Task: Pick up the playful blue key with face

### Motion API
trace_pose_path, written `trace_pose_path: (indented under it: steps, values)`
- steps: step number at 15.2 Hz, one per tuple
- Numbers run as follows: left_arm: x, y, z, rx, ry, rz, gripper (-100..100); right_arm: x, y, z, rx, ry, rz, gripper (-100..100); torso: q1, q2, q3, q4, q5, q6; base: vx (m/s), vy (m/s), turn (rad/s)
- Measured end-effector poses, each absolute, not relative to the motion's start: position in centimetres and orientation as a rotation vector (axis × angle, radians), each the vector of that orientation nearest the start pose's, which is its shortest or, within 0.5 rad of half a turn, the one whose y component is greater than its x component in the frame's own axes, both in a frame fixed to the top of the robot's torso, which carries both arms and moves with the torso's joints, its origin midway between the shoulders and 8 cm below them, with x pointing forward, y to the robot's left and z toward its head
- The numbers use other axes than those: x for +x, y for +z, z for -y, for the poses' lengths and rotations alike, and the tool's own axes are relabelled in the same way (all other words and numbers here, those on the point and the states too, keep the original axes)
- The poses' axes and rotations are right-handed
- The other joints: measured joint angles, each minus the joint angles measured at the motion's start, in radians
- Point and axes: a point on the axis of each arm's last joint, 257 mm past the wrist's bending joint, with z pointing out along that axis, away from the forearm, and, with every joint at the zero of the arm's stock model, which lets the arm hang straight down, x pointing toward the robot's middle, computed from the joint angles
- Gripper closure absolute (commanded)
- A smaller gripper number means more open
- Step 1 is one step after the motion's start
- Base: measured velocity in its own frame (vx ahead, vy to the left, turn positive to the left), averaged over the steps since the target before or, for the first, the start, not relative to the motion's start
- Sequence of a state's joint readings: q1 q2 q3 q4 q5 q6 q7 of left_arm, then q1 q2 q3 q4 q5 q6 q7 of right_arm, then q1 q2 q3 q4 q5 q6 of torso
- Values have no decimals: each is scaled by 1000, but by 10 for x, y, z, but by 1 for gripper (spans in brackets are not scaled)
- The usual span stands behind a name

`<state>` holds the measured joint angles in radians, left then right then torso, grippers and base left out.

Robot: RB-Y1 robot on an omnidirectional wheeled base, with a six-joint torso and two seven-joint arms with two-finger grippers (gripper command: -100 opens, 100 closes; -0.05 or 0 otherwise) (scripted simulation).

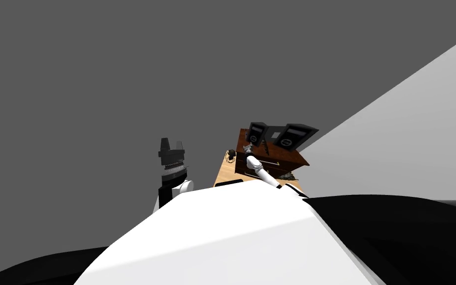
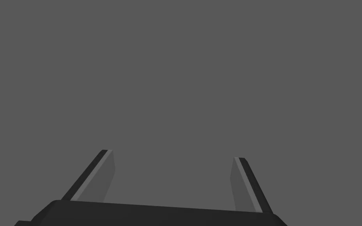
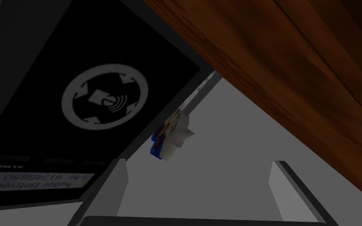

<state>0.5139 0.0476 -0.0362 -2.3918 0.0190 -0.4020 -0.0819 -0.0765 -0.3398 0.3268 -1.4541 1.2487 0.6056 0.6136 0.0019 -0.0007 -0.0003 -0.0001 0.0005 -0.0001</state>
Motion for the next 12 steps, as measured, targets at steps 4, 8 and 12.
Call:
trace_pose_path:
  steps: [4, 8, 12]
  values:
    - [338, 50, -263, -608, -1274, -661, 0, 538, -270, 331, -411, -910, -1669, -100, -1, 0, 0, 0, 0, 0, 16, 14, 44]
    - [338, 50, -263, -608, -1274, -661, 0, 541, -260, 345, -487, -1076, -1616, -100, -1, -2, -1, 0, 0, 0, 35, 10, 67]
    - [338, 50, -263, -608, -1274, -661, 0, 542, -248, 354, -547, -1222, -1563, -100, -2, -3, -1, -1, 0, 0, 52, 1, 51]
